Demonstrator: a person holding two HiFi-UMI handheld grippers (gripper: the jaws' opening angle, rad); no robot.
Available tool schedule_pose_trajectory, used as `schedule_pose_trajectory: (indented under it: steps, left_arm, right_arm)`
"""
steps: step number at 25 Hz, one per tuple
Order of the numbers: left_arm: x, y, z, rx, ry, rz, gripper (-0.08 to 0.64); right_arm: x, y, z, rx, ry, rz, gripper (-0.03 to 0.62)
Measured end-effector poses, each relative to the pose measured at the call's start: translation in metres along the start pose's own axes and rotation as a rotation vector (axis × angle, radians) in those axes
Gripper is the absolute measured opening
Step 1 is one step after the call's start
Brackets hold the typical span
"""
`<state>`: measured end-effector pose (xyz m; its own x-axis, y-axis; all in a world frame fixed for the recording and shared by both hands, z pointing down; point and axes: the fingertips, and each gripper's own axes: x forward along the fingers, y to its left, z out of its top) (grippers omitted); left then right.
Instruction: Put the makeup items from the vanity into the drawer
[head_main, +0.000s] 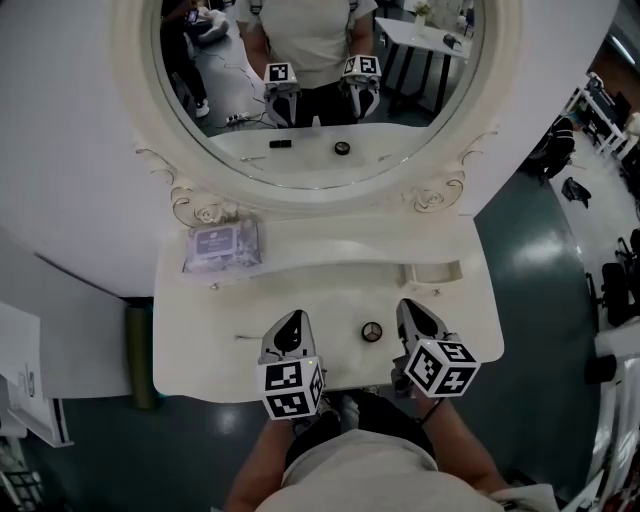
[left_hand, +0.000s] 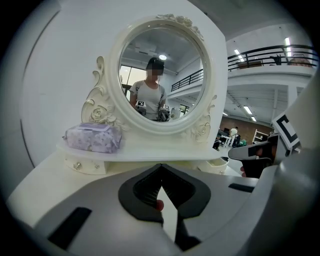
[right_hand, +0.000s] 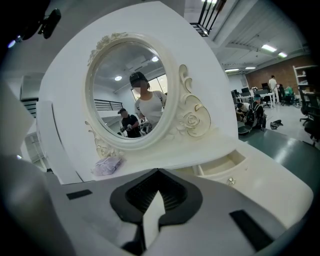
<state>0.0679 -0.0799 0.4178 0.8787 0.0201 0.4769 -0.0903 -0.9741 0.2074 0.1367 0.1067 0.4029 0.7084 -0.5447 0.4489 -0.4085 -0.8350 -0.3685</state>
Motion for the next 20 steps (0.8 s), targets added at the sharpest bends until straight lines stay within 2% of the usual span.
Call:
schedule_pose_trajectory:
  steps: [8,15,20]
  left_arm:
    - [0.010,-0.022,-0.055,0.014,0.131,-0.026,0.005]
    - [0.017,-0.036,-0.103,0.012,0.226,-0.045,0.005]
    - [0.022,-0.043,-0.122,0.012,0.264,-0.060,0.005]
  right_arm:
    - [-0.001,-0.021,-0.047,0.051,0.073,0.025,0.018]
    - [0.001,-0.025,-0.100,0.000,0.170,0.036,0.020]
    - [0.005,-0.026,-0.122,-0.029,0.227,0.056,0.020]
